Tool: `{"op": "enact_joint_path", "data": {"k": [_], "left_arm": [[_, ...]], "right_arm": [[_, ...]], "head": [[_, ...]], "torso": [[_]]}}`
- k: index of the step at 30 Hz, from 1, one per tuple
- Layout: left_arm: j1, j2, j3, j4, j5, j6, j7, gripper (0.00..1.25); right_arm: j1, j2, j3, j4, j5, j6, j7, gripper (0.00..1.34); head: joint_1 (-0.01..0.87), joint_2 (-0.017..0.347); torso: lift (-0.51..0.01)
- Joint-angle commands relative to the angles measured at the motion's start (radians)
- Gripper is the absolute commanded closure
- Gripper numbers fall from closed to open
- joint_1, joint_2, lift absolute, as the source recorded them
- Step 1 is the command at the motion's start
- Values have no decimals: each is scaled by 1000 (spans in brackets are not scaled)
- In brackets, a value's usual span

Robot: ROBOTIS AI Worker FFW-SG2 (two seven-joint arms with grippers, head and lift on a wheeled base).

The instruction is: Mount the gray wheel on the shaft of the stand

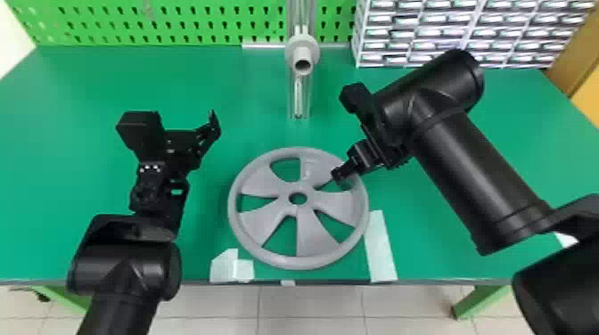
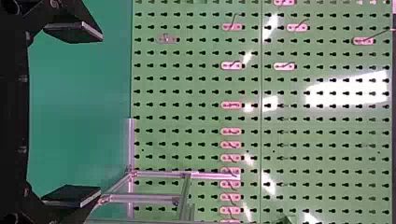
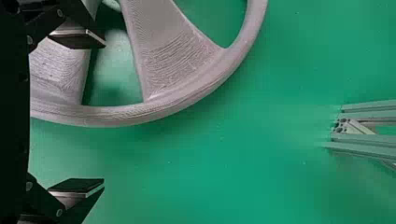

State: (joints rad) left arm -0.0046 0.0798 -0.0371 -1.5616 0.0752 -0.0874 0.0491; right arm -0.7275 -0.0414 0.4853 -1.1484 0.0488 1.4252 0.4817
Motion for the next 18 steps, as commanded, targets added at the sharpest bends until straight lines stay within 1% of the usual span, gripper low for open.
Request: {"op": "enact_joint_path", "data": {"k": [1, 18], "left_arm": [[0, 0, 0, 0, 0, 0, 0, 131], [0, 0, -3, -2, -9, 0, 0, 131]], "right_arm": [[-1, 0, 4, 4, 0, -3, 0, 236], [-18, 5, 18, 50, -12, -11, 0, 234]], "head": [[865, 52], [865, 52]], "torso": [[-101], [-101]]}}
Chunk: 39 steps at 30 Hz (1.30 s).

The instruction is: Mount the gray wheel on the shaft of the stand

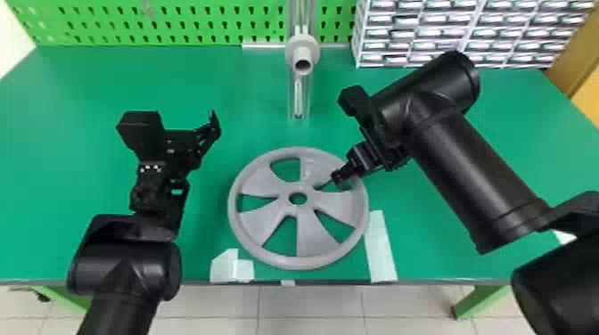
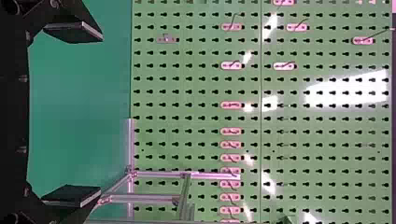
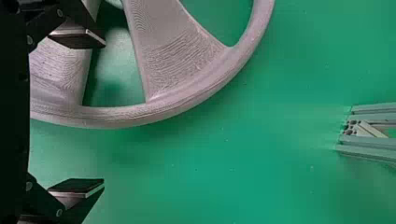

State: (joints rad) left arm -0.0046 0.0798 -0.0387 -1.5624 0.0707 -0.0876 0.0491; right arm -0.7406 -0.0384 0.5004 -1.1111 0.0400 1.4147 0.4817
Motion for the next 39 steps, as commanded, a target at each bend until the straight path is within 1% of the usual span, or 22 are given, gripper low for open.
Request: {"op": "enact_joint_path", "data": {"k": [1, 16, 17, 20, 22, 27, 33, 39], "left_arm": [[0, 0, -3, -2, -8, -1, 0, 130], [0, 3, -1, -8, -12, 0, 0, 131], [2, 3, -1, -8, -12, -1, 0, 131], [2, 3, 0, -8, -12, -1, 0, 131], [3, 5, 2, -10, -12, -1, 0, 131], [5, 6, 5, -13, -12, -1, 0, 131], [5, 8, 5, -21, -14, 0, 0, 131], [9, 8, 8, -31, -19, -1, 0, 131]], "right_arm": [[-6, 2, 1, 17, -5, 0, 0, 234], [-5, 3, -6, 33, -6, 0, 0, 248], [-5, 3, -6, 33, -6, 0, 0, 269], [-3, 3, -11, 33, -5, 0, 0, 452], [-3, 3, -14, 33, -5, -2, 0, 512], [0, 5, -20, 31, -3, -3, 0, 481], [9, 5, -46, 31, 11, -3, 0, 486], [17, 5, -63, 31, 18, -2, 0, 518]], "head": [[865, 52], [865, 52], [865, 52], [865, 52], [865, 52], [865, 52], [865, 52], [865, 52]], "torso": [[-101], [-101], [-101], [-101], [-101], [-101], [-101], [-101]]}}
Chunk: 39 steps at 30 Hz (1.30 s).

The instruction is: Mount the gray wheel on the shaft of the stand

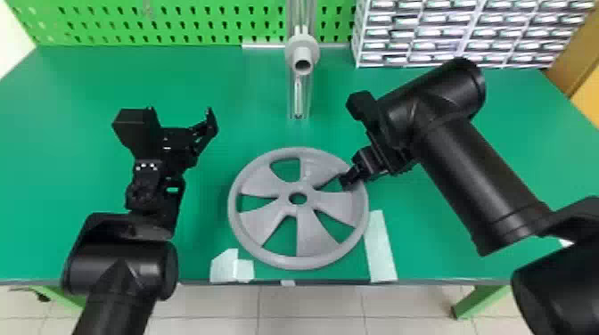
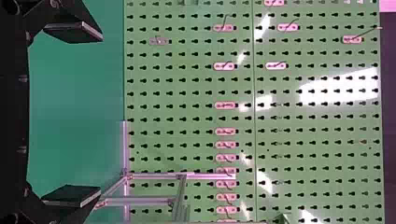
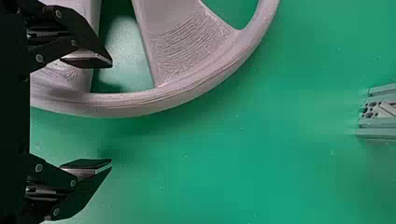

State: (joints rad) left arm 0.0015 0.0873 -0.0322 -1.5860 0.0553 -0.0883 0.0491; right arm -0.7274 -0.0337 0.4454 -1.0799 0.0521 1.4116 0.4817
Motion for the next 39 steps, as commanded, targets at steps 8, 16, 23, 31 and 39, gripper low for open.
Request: {"op": "enact_joint_path", "data": {"k": [8, 16, 23, 31, 39], "left_arm": [[8, 3, 8, -25, -6, 1, 0, 131], [11, 3, 11, -31, -12, 1, 0, 131], [11, 3, 12, -31, -15, 1, 0, 131], [11, 3, 11, -31, -25, 4, 0, 131], [12, 3, 11, -31, -28, 5, 0, 131]], "right_arm": [[6, 0, -19, 0, 11, 3, 0, 645], [5, 0, -22, 0, 12, 4, 0, 719], [5, 2, -22, -2, 15, 4, 0, 788], [8, 0, -28, -21, 28, 4, 0, 713], [11, -5, -47, -38, 48, 13, 0, 703]], "head": [[865, 52], [865, 52], [865, 52], [865, 52], [865, 52]], "torso": [[-101], [-101], [-101], [-101], [-101]]}}
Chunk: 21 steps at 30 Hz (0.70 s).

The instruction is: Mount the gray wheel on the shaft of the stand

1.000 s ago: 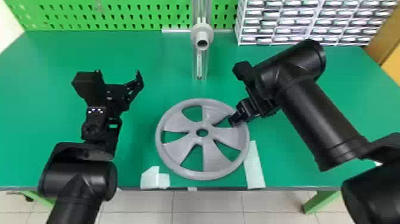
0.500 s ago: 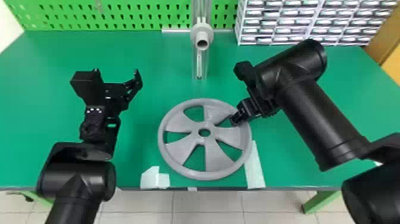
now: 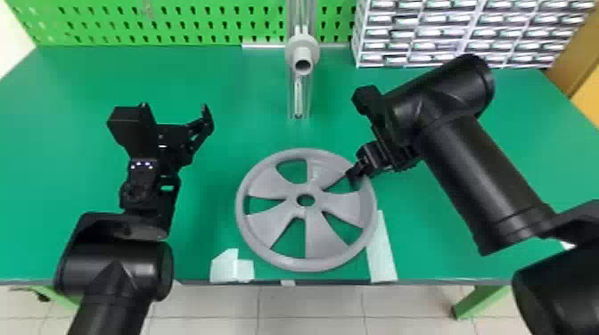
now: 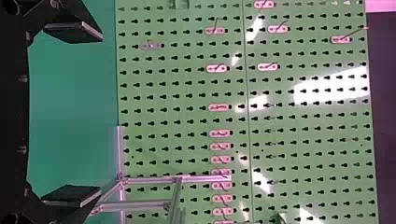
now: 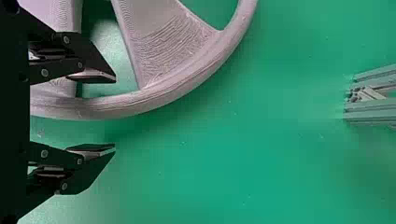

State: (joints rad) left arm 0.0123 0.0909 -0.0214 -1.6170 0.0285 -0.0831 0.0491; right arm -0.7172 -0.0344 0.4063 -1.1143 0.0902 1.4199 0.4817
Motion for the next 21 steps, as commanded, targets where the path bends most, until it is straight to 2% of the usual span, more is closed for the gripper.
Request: {"op": "enact_joint_path", "data": {"k": [1, 21], "left_arm": [[2, 1, 0, -1, -1, 0, 0, 130], [3, 1, 1, -6, -7, 2, 0, 130]], "right_arm": [[2, -4, -9, -6, 13, 7, 0, 703], [10, -7, -24, -6, 31, 11, 0, 707]], "head": [[865, 52], [865, 52]], "torso": [[-101], [-101]]}}
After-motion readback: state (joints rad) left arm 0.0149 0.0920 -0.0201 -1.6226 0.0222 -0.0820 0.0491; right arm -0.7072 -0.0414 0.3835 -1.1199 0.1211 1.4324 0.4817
